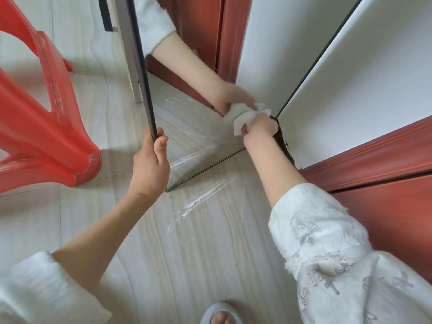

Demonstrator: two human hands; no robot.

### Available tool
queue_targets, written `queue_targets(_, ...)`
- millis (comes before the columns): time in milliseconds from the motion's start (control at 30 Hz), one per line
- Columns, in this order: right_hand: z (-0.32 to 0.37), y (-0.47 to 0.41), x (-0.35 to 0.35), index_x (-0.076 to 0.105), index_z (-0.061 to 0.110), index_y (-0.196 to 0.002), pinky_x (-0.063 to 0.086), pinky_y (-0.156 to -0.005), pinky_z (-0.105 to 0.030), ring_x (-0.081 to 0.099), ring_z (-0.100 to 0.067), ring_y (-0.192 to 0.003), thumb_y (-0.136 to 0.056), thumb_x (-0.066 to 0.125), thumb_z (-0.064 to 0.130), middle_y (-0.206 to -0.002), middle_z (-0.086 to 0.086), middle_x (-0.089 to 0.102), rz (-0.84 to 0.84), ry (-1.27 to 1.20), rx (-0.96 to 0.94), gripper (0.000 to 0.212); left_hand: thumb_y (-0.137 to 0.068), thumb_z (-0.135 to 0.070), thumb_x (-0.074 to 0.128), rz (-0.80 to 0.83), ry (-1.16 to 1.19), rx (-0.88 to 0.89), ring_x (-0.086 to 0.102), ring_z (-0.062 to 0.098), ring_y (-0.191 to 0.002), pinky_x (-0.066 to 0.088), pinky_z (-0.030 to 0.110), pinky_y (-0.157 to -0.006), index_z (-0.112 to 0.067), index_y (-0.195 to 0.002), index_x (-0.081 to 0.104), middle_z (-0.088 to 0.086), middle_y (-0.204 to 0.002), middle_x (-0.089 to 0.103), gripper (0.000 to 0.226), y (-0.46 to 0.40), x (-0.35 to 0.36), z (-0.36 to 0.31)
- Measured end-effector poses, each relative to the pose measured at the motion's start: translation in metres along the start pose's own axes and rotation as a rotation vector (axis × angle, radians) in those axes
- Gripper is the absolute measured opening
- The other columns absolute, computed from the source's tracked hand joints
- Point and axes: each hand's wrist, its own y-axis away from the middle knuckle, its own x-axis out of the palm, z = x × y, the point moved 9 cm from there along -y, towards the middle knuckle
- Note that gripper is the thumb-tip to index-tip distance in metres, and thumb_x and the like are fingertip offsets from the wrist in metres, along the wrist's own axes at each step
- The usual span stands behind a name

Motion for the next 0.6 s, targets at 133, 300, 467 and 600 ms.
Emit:
queue_targets(133,0.071,0.01,0.008,0.048,0.016,-0.104,0.046,-0.059,-0.027,0.057,-0.022,-0.077,-0.095,0.045,0.019,-0.093,-0.005,0.059,0.025,-0.256,-0.108,0.009,-0.099,-0.033,0.023,0.102,0.007,-0.018,0.039,0.008,-0.058,0.034,0.006,-0.051,-0.018,-0.098,0.036,-0.005,-0.066,0.038,0.02,0.0,0.0,0.0)
queue_targets(300,0.075,0.027,0.016,0.05,0.021,-0.087,0.05,-0.07,-0.035,0.06,-0.023,-0.081,-0.091,0.049,0.015,-0.089,-0.004,0.061,0.085,-0.241,-0.184,0.008,-0.099,-0.03,0.032,0.171,0.061,-0.025,0.042,0.003,-0.067,0.035,0.011,-0.057,-0.02,-0.099,0.039,-0.013,-0.077,0.045,0.013,-0.002,-0.006,-0.002)
queue_targets(467,-0.002,0.009,0.007,0.05,0.018,-0.109,0.053,-0.078,-0.038,0.061,-0.026,-0.091,-0.094,0.047,0.017,-0.101,-0.007,0.059,0.027,-0.092,-0.045,0.015,-0.098,-0.023,0.038,0.203,0.102,0.021,0.049,-0.002,-0.076,0.035,0.0,-0.062,-0.021,-0.088,0.039,-0.015,-0.084,0.051,0.01,-0.005,-0.009,-0.003)
queue_targets(600,-0.095,0.01,0.005,0.047,0.01,-0.114,0.045,-0.053,-0.027,0.052,-0.019,-0.07,-0.097,0.037,0.007,-0.091,-0.008,0.053,0.118,-0.04,0.269,0.02,-0.098,-0.02,0.039,0.184,0.093,0.049,0.045,-0.006,-0.073,0.035,0.0,-0.061,-0.009,-0.092,0.038,-0.019,-0.086,0.051,0.012,-0.006,-0.007,-0.001)
